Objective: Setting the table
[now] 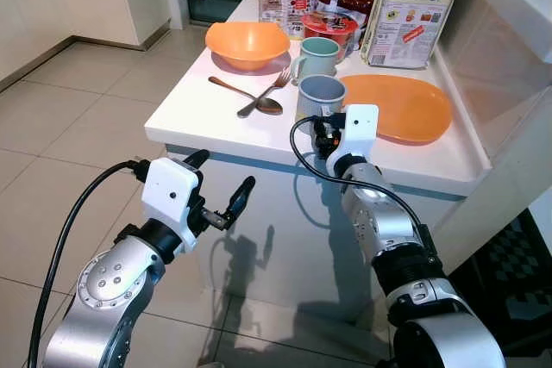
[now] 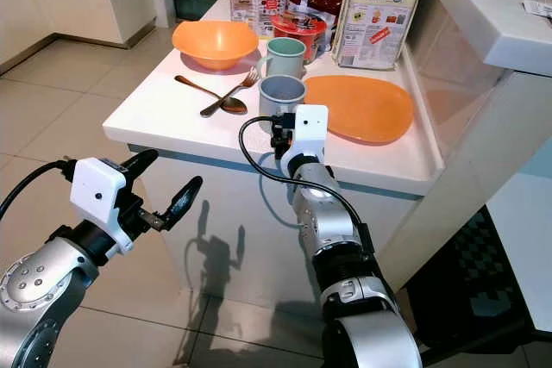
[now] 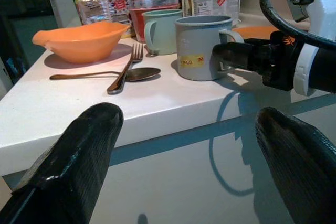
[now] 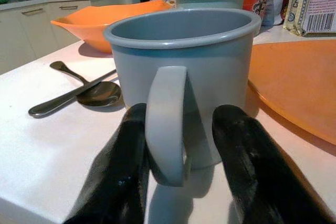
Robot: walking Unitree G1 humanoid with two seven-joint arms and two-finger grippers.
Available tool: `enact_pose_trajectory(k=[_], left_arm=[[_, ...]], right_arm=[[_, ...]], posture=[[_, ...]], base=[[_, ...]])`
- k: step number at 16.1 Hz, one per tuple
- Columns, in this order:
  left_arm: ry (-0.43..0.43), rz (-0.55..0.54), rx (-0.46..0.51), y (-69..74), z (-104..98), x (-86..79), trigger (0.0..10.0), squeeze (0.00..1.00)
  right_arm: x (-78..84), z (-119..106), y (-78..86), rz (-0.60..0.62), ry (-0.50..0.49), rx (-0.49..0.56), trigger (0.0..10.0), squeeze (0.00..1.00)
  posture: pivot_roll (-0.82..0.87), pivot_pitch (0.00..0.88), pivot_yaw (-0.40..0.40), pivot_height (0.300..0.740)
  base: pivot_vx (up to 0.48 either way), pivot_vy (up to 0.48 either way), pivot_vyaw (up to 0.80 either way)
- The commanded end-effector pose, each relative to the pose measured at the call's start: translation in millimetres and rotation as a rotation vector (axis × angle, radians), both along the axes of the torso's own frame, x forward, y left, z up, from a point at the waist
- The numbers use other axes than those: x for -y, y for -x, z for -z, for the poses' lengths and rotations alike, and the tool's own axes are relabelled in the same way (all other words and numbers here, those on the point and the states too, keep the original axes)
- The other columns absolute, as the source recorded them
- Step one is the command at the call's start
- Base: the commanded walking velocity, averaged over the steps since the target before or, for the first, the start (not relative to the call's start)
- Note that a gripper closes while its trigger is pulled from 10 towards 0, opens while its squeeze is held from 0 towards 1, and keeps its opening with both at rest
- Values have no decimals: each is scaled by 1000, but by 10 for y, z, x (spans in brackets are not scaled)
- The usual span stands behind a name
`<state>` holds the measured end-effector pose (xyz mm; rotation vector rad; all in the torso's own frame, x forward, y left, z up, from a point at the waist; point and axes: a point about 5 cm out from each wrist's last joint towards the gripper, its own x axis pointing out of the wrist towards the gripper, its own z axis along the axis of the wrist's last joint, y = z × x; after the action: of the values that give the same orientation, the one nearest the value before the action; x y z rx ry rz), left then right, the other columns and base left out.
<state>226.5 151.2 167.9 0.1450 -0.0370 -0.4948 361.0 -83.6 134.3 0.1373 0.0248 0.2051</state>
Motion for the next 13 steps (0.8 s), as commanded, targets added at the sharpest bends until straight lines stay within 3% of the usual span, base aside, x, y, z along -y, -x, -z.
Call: enact_pose_trajectory(k=[1,9,13], left_arm=[[2,17,5,2,-17,8,10000,0],[-13,55,-3,-15,-20,-18,10000,0],[-9,81,-4,-42,-23,21,10000,0]], right_arm=[[16,-82,-37,7,-4,33,0,0],[-18,-173,9,-13,-31,91,0,0],[101,-291,96,-1,-1,166,0,0]], posture=[[148,0,-54,740],[164,0,-40,740],[144,0,-30,740]], base=[[0,0,0],[0,0,0],[0,0,0]])
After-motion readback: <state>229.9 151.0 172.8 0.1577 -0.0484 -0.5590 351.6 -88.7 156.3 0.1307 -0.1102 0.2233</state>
